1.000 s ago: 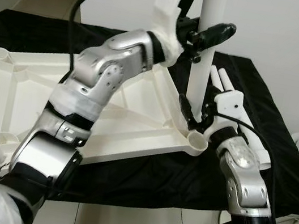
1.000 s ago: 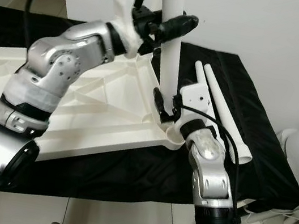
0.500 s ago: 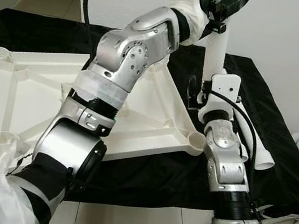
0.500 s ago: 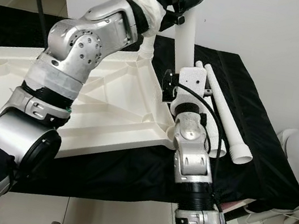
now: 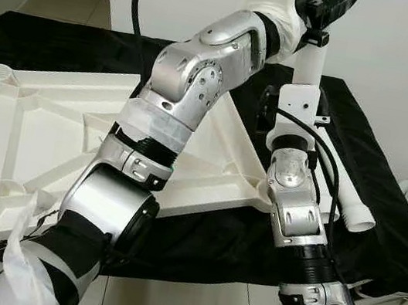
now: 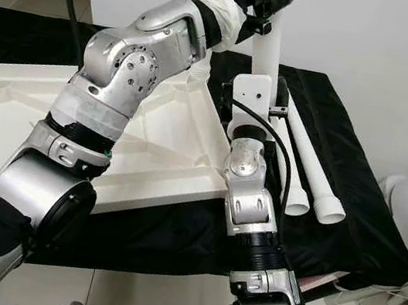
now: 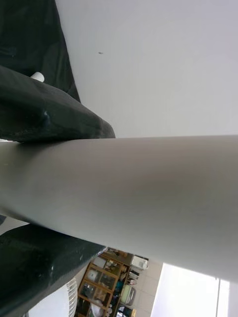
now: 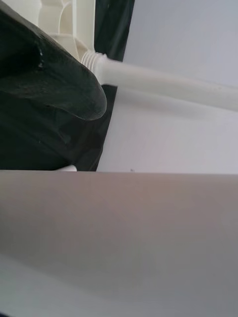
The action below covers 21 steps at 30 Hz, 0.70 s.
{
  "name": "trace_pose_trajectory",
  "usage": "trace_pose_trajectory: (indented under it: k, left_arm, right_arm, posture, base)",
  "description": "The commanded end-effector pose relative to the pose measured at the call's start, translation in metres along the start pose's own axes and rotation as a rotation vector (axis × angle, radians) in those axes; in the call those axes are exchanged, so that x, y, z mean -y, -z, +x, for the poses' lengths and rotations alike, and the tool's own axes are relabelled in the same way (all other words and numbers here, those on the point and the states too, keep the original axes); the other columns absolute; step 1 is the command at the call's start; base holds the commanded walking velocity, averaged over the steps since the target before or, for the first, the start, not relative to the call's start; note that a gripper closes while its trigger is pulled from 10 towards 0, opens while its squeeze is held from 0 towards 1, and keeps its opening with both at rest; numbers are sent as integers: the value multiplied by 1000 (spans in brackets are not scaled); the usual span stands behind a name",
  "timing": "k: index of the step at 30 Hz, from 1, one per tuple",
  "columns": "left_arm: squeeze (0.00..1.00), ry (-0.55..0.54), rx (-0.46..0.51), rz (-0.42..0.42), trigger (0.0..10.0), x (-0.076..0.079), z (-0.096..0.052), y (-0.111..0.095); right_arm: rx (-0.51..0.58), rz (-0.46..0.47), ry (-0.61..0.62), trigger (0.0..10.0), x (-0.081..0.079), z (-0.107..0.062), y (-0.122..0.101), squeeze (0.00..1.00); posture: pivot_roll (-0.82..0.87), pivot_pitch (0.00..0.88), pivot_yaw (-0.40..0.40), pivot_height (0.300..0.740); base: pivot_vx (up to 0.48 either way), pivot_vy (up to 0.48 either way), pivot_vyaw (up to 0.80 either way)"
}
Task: Building children table
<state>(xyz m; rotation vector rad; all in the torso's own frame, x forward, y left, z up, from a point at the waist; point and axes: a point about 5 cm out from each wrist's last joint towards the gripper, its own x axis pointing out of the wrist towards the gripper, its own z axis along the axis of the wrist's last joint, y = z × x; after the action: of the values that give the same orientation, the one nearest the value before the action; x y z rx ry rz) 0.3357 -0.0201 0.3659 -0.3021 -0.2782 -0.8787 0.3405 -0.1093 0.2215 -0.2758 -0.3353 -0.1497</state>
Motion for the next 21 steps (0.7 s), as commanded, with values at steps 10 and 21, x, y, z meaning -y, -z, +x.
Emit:
trace_pose_trajectory:
  k: [10, 21]
  left_arm:
    - [0, 33, 24, 21, 10000, 10, 5, -9]
    - [0, 38, 34, 24, 10000, 11, 6, -11]
  right_arm:
    - [-34, -28, 58, 5373, 1, 3, 4, 0]
    - [-60, -16, 93, 0, 4, 4, 8, 0]
  posture:
    - [38, 0, -50, 740]
    - [36, 0, -45, 740]
  base:
    - [0, 0, 0]
    - [0, 0, 0]
